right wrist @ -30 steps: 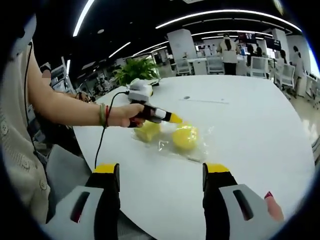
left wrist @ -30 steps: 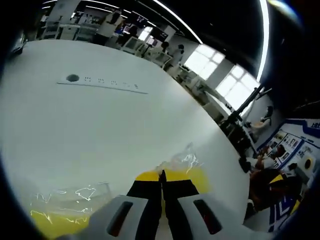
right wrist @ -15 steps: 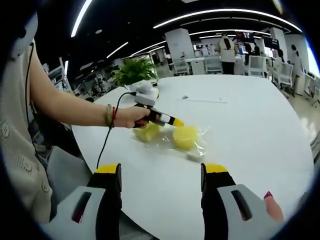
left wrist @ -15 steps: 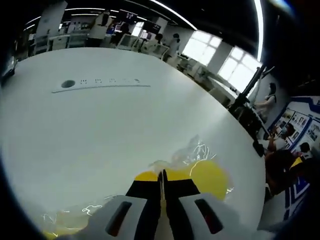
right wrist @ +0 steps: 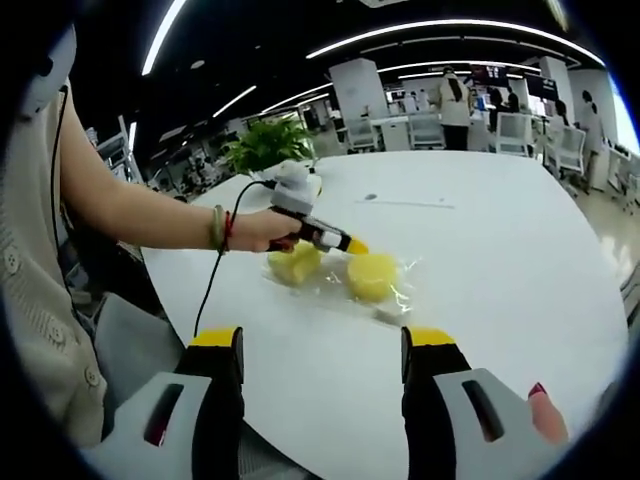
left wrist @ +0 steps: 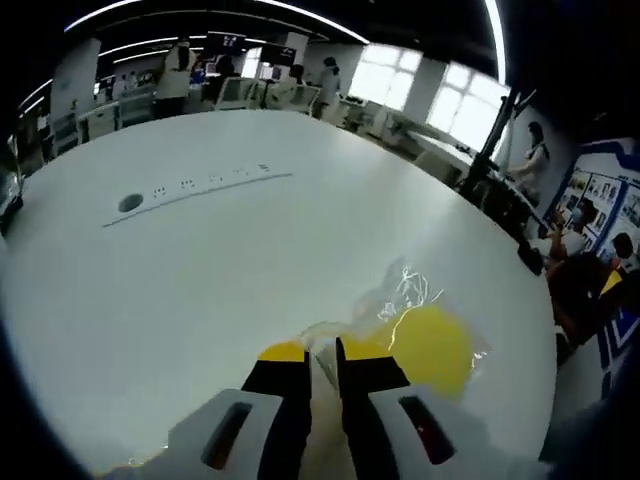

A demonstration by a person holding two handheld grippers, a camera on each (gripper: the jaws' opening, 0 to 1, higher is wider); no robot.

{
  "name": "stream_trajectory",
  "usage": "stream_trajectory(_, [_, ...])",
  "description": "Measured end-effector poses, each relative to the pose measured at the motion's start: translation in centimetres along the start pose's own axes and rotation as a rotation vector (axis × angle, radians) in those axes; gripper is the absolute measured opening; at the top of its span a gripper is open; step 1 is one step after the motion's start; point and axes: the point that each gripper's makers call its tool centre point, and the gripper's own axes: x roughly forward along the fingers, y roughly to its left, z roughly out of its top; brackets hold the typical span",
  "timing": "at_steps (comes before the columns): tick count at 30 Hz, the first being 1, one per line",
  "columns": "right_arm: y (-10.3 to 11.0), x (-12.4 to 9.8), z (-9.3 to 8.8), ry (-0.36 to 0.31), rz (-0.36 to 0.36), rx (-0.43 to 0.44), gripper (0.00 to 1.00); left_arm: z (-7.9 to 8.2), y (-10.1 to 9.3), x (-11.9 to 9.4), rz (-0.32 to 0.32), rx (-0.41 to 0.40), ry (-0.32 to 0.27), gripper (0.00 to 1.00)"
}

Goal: Compare the silicone blocks by pressing each to a similar depth, holding the contact briefly, and releasing to observe deformation and rebound differences across the visible hardness samples.

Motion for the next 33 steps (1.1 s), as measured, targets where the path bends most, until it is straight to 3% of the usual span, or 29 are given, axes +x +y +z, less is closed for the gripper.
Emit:
stream_trajectory(4, [0.1,0.1,-0.1,0.002,0.002,0.002,0.58,0.2,0.5,-0.5,0.039,0.16,0.026,0.16])
stream_trajectory(6, [0.1,0.2,0.0,0.0,0.007,0.003,0.58,0.3,0.4,-0.8,0.04,0.193,0.026,0.18])
stream_trajectory(14, [0.8,0.6,0.3,0.002,0.031,-0.017,0.57,1.3,0.8,-2.8,0.047,0.193,-0.008,0.21])
stream_trajectory(24, [1.8,1.0,0.4,0.006,0.055,-0.038,0.57,2.6,1.3,-6.0,0.063,0.181,-0.063,0.3])
stream_trajectory(33, [2.7,0.9,0.9,-0.009,0.067,-0.057,0.57,3.1,1.4,-8.6,0.067,0.154,-0.106,0.32])
